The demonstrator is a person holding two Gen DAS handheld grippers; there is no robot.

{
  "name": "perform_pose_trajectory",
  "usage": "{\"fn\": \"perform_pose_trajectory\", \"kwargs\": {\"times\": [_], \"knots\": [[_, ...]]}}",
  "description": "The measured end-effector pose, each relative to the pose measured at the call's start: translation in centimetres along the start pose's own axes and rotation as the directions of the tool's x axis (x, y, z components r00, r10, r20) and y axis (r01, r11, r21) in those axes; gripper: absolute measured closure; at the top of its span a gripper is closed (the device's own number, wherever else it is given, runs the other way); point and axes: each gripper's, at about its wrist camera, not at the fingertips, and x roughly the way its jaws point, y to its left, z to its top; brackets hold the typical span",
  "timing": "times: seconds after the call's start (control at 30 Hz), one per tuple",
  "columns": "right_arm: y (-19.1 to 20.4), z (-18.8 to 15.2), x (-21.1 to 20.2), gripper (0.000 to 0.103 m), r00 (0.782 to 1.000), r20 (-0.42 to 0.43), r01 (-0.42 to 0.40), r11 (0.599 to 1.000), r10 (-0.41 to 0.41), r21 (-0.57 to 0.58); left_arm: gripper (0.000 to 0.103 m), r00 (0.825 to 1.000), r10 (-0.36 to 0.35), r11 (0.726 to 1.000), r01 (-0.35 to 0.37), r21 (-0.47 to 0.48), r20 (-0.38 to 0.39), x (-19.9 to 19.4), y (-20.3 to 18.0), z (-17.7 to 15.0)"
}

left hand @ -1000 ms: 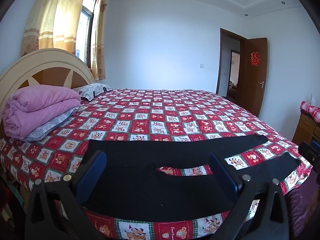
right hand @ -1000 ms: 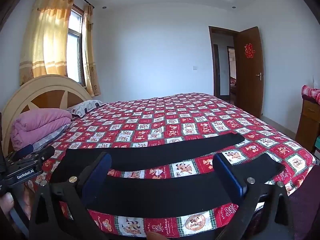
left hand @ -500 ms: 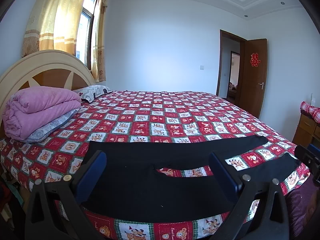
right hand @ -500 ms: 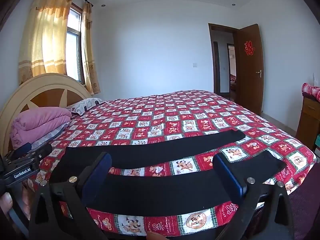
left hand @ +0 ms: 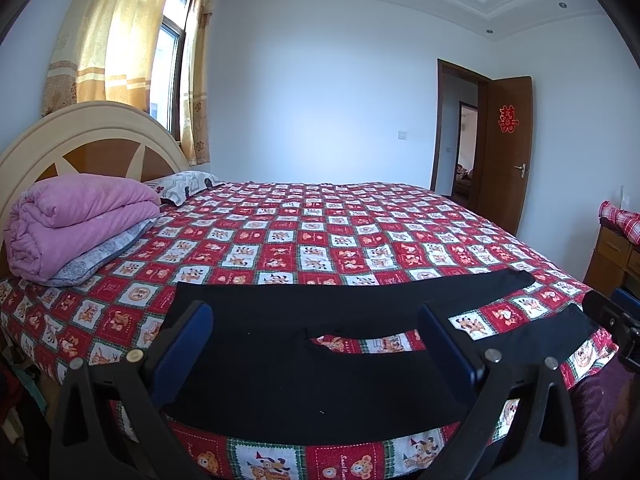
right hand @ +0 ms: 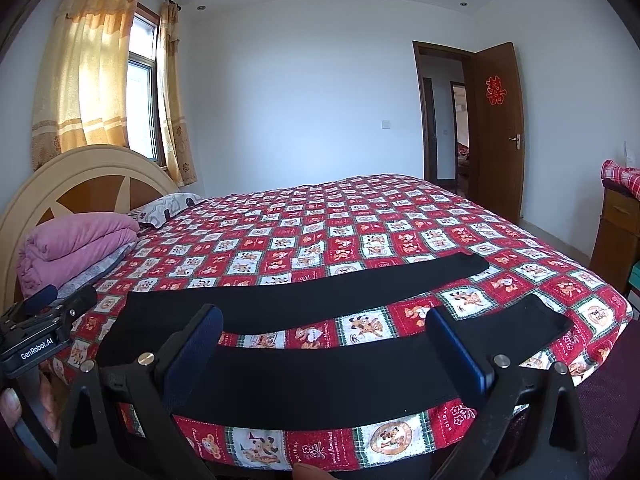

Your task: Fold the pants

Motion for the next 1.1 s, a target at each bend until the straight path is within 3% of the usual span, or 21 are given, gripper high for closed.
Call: {"fn": "perform_pose_trajectory", "kwargs": {"times": [1.1], "knots": [[0.05,-0.07,0.22,0.001,1.0,-0.012,-0.002,1.0,0.002,-0.008,0.0,1.0,0.001,1.0,-0.001,-0.002,0.002,-0.03,-0.09,-0.2]]}}
